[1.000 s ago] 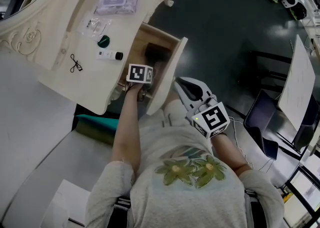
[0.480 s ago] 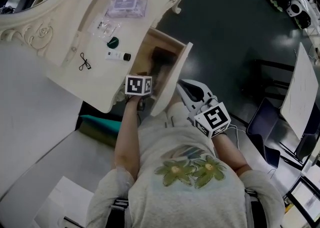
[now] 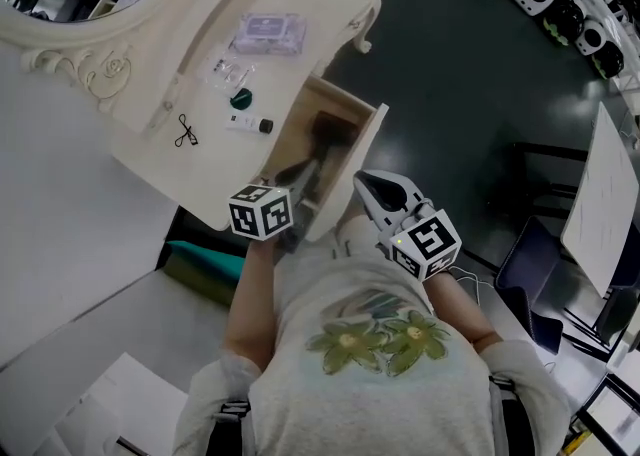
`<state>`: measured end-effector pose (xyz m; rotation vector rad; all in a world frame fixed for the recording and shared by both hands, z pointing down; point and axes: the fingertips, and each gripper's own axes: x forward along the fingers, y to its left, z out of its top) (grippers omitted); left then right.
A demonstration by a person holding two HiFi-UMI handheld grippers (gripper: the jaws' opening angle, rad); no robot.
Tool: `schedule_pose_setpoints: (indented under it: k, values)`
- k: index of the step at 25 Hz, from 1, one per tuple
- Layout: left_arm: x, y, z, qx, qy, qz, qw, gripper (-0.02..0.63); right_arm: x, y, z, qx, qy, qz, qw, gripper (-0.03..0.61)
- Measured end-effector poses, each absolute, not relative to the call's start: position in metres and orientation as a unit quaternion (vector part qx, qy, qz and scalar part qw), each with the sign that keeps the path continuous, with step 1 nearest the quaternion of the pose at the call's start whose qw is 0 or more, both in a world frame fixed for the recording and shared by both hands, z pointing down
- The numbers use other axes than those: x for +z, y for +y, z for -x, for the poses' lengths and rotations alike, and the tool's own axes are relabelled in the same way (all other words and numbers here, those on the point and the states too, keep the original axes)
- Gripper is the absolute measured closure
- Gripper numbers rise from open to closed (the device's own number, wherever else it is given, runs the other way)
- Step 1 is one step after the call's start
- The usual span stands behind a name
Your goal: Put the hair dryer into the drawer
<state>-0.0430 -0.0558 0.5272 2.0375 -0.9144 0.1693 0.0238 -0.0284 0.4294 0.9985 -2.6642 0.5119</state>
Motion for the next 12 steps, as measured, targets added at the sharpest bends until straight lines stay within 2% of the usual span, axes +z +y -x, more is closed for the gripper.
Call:
schedule_pose_setpoints:
  k: [8, 12]
  values:
    - [0.453, -0.031, 0.048, -0.004, -0.394, -0.836, 0.382, 0.603, 0.409, -0.015, -0.025, 0.171, -0.922, -0.327, 0.119, 0.554]
    - [0.433, -0.019, 0.048, 0.002, -0.414, -0.837, 0.357, 0.604, 0.400, -0.004, -0.024, 0.170, -0.926, -0.316, 0.116, 0.554]
